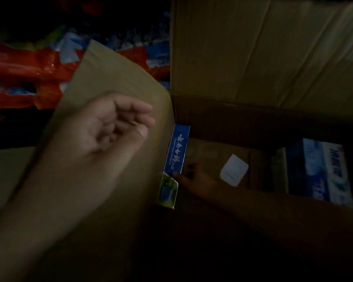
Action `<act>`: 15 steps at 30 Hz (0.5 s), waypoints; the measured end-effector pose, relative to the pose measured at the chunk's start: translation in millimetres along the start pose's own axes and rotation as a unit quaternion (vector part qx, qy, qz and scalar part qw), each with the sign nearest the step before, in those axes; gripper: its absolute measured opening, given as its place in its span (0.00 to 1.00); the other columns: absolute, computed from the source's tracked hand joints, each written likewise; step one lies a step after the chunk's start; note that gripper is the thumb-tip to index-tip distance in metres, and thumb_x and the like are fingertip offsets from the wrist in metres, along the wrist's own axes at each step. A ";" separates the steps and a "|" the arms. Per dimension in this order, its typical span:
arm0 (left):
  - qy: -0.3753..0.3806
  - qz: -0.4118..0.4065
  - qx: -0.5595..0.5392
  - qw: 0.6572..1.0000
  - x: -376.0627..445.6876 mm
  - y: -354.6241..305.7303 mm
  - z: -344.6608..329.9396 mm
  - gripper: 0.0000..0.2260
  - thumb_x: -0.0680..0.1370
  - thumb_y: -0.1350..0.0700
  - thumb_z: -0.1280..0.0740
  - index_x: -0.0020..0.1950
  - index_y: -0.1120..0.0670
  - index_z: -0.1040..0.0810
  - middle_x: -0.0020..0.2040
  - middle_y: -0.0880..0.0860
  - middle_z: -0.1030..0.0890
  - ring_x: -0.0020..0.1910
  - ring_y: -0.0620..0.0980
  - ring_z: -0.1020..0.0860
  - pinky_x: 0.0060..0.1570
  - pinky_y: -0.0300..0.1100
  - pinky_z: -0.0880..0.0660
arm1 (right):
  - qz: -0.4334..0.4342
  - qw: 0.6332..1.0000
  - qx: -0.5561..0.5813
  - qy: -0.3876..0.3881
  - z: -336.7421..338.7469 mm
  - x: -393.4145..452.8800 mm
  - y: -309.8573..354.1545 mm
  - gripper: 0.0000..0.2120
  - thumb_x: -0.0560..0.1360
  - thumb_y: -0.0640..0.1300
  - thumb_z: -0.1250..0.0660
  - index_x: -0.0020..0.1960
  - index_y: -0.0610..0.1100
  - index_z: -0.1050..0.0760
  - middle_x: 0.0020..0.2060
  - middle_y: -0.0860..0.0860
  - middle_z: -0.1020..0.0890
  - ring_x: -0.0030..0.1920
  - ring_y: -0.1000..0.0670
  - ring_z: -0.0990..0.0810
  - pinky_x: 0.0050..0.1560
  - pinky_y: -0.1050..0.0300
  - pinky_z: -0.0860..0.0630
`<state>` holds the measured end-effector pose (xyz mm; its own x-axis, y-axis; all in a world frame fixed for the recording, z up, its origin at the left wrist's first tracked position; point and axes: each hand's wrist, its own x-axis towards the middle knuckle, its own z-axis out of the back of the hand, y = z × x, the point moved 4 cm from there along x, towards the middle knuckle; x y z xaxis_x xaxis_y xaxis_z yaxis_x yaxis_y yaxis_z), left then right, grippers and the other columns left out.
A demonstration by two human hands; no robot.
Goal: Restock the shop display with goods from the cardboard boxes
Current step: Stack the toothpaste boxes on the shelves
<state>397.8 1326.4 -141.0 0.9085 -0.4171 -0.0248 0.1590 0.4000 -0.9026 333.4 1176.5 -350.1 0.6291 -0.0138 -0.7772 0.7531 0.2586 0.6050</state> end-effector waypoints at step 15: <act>0.023 0.055 -0.042 0.997 -22.6 38.8 -23.2 0.09 0.71 0.52 0.35 0.48 0.40 0.22 0.49 0.44 0.19 0.49 0.43 0.21 0.50 0.38 0.28 | -0.022 0.976 0.209 -0.057 -37.6 1.9 -32.2 0.17 0.74 0.44 0.28 0.60 0.38 0.24 0.56 0.43 0.18 0.54 0.45 0.18 0.51 0.54 0.20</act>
<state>374.4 1332.4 -185.4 0.8997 -0.4125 -0.1427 0.0258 0.3767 -0.9260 303.1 1204.5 -377.6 0.5932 -0.1300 -0.7945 0.7779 -0.1614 0.6073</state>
